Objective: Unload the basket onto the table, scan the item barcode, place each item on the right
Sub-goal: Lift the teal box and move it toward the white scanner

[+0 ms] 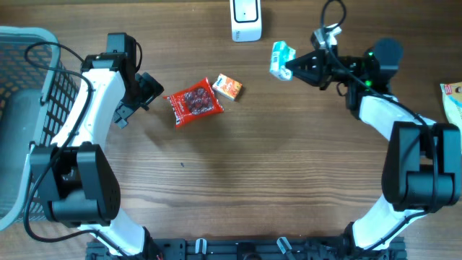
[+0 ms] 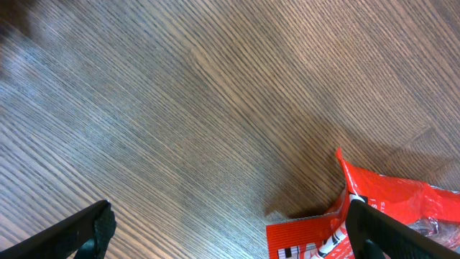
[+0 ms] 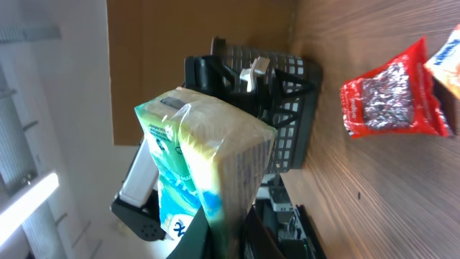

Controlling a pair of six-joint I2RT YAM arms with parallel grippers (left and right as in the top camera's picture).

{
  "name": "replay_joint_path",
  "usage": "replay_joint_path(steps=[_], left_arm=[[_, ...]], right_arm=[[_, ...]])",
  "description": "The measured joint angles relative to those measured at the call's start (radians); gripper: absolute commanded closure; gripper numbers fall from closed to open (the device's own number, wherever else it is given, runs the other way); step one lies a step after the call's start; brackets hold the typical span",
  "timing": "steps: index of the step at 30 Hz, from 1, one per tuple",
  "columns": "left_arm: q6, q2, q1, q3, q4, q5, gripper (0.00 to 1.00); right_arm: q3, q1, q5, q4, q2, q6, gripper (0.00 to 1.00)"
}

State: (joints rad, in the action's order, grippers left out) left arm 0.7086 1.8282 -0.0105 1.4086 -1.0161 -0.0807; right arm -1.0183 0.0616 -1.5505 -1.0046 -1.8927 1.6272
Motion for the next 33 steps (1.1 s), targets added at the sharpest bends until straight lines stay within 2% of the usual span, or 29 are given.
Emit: replay_joint_path(steps=[4, 7, 13, 33], left_arm=[[0.000, 0.000, 0.000, 0.000, 0.000, 0.000, 0.00], [0.000, 0.000, 0.000, 0.000, 0.000, 0.000, 0.00], [0.000, 0.000, 0.000, 0.000, 0.000, 0.000, 0.00], [0.000, 0.000, 0.000, 0.000, 0.000, 0.000, 0.00]], right_arm=[[0.000, 0.049, -0.009, 0.000, 0.000, -0.005, 0.96], [0.000, 0.050, -0.009, -0.007, 0.000, -0.094, 0.96], [0.000, 0.050, -0.009, -0.253, -0.004, -0.165, 0.96], [0.000, 0.050, -0.008, -0.254, -0.004, -0.200, 0.96]])
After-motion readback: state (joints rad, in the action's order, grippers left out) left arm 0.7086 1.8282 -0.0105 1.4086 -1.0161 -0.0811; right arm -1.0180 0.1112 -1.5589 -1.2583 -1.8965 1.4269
